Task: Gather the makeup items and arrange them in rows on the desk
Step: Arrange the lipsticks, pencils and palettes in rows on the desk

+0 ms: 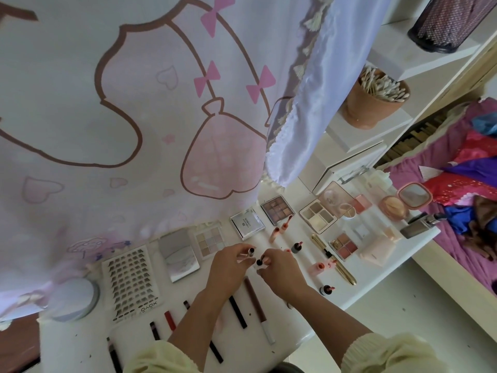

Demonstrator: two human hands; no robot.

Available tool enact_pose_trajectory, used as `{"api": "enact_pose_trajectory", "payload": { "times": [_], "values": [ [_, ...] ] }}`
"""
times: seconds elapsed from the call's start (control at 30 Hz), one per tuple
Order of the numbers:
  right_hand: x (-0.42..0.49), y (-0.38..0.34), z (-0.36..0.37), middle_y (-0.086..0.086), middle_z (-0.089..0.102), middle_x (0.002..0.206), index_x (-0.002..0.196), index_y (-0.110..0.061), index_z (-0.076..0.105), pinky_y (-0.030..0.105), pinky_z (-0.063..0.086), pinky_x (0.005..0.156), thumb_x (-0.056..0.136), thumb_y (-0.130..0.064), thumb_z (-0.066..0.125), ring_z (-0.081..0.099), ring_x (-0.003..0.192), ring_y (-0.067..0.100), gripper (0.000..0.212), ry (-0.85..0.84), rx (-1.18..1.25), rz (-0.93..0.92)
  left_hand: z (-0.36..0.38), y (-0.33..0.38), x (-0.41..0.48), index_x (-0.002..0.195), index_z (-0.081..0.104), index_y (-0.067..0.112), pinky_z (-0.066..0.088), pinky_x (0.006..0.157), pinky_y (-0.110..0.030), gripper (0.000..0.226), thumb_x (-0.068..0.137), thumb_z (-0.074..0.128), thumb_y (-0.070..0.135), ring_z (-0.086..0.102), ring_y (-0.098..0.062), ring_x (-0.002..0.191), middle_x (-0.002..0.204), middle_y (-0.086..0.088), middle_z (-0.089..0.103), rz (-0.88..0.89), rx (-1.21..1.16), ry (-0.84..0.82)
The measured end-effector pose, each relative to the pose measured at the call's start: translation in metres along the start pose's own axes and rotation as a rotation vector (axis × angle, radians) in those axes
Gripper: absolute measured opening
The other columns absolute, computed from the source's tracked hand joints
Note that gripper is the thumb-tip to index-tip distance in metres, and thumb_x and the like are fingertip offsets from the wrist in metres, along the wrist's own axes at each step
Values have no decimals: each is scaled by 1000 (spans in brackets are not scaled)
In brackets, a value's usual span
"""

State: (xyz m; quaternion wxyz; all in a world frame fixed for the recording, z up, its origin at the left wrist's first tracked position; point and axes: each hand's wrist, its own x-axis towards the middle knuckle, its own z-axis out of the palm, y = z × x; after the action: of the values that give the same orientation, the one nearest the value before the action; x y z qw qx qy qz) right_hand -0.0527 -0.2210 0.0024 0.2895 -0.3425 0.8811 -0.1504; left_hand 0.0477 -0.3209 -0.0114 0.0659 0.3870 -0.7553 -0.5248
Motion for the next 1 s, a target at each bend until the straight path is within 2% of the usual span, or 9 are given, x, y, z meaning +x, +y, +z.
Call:
{"api": "enact_pose_trajectory", "payload": {
  "times": [0.2,0.3,0.4,0.5,0.6,0.7,0.8,0.9,1.0],
  "values": [
    [-3,0,-5,2,64,115,115,-16,63,24,46,80,89,-20,64,60,102,17,27,23,8,-53,0,-1,-2,107,70,27,48,84,-19,25,85,69,15,64,-2,91,99,14,67,-20,15,0],
    [-7,-3,-13,2,65,116,115,-14,64,26,51,86,87,-13,64,62,100,14,28,37,52,-73,-3,0,-4,110,69,28,46,79,-15,31,85,68,10,62,-2,90,104,15,66,-24,24,4],
    [-14,-7,-33,1,68,114,114,-12,67,16,48,85,86,-3,62,64,95,9,31,72,125,-98,-9,-1,-8,116,66,28,43,73,-8,43,84,64,-1,61,-4,93,113,14,64,-34,14,20],
    [-19,-8,-65,-2,69,99,104,-10,71,6,43,73,82,1,64,65,86,8,26,125,232,-87,-19,3,-12,116,66,27,44,71,-6,47,83,61,-7,61,-5,92,114,13,64,5,11,63],
    [-15,-9,-97,1,73,92,94,-10,73,13,50,67,77,2,70,64,68,-2,21,169,314,-105,-29,13,-12,110,66,27,42,74,-4,44,83,60,-8,61,-4,89,110,11,65,31,-10,118],
    [-4,-13,-120,-4,71,82,93,-10,73,29,56,82,77,-3,75,69,78,9,18,173,315,-127,-38,23,-9,100,62,36,43,77,-10,42,86,61,-4,62,-6,89,108,11,65,45,-16,149],
    [9,-21,-133,-4,70,82,93,-11,74,31,55,85,76,-3,75,69,85,14,18,149,294,-157,-45,31,-6,102,64,31,44,83,-16,34,88,60,1,62,-9,90,107,10,65,40,-2,175],
    [27,-22,-133,2,72,87,94,-9,74,20,55,73,79,-4,71,68,83,13,17,81,238,-171,-45,32,-1,112,67,21,42,89,-18,29,89,61,5,61,-10,96,109,6,67,11,60,193],
    [49,-25,-132,2,73,96,96,-12,74,8,42,58,83,-12,71,66,85,12,14,8,153,-180,-43,31,5,115,68,19,41,96,-19,28,90,61,8,60,-9,107,114,6,66,-8,110,201]
  ]
}}
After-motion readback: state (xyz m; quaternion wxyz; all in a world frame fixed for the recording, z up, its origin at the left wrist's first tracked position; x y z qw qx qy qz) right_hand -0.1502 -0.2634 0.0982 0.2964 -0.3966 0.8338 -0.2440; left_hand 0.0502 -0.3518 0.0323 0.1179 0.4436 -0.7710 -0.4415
